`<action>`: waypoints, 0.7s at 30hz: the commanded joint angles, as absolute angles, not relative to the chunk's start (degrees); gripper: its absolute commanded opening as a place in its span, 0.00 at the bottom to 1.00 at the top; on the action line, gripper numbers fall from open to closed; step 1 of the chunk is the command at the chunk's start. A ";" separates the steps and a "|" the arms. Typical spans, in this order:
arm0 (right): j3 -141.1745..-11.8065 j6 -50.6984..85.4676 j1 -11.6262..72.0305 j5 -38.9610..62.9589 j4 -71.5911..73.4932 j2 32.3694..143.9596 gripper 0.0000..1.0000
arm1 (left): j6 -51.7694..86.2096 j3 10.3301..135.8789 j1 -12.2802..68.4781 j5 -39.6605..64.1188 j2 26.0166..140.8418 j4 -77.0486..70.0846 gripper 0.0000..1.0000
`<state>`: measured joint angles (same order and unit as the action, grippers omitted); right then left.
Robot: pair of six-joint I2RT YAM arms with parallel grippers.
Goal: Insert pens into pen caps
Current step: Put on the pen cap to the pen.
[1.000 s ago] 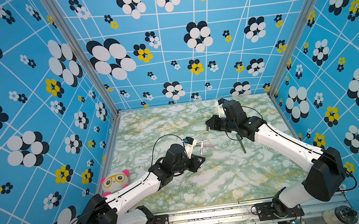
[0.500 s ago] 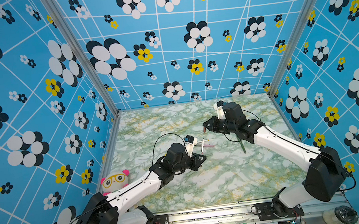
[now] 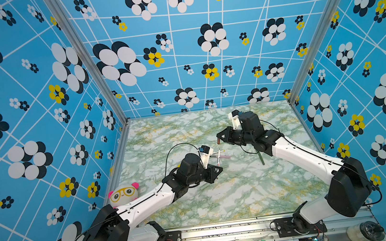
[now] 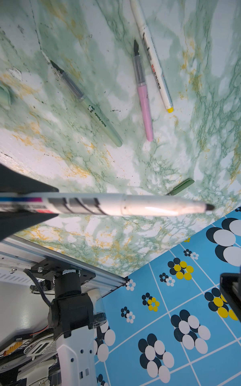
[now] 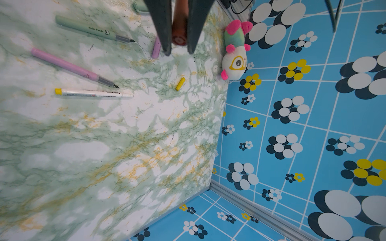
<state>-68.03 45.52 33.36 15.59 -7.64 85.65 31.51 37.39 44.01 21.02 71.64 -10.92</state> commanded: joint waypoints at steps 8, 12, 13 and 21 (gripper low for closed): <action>-66.81 45.36 34.23 15.91 -7.09 84.88 0.10 | 31.77 38.63 44.42 20.13 71.53 -12.75 0.00; -66.94 44.76 34.53 15.65 -7.56 84.81 0.10 | 31.74 38.67 44.44 20.00 71.50 -12.88 0.00; -66.86 44.74 34.51 15.64 -7.64 84.79 0.10 | 31.81 38.67 44.43 19.95 71.46 -12.87 0.00; -66.96 43.47 34.63 14.70 -8.50 84.44 0.10 | 31.99 38.56 44.48 19.60 71.24 -12.89 0.00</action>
<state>-67.85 45.04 34.17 15.53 -7.49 85.65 31.92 37.39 44.01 20.51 71.61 -11.97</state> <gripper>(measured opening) 0.122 0.136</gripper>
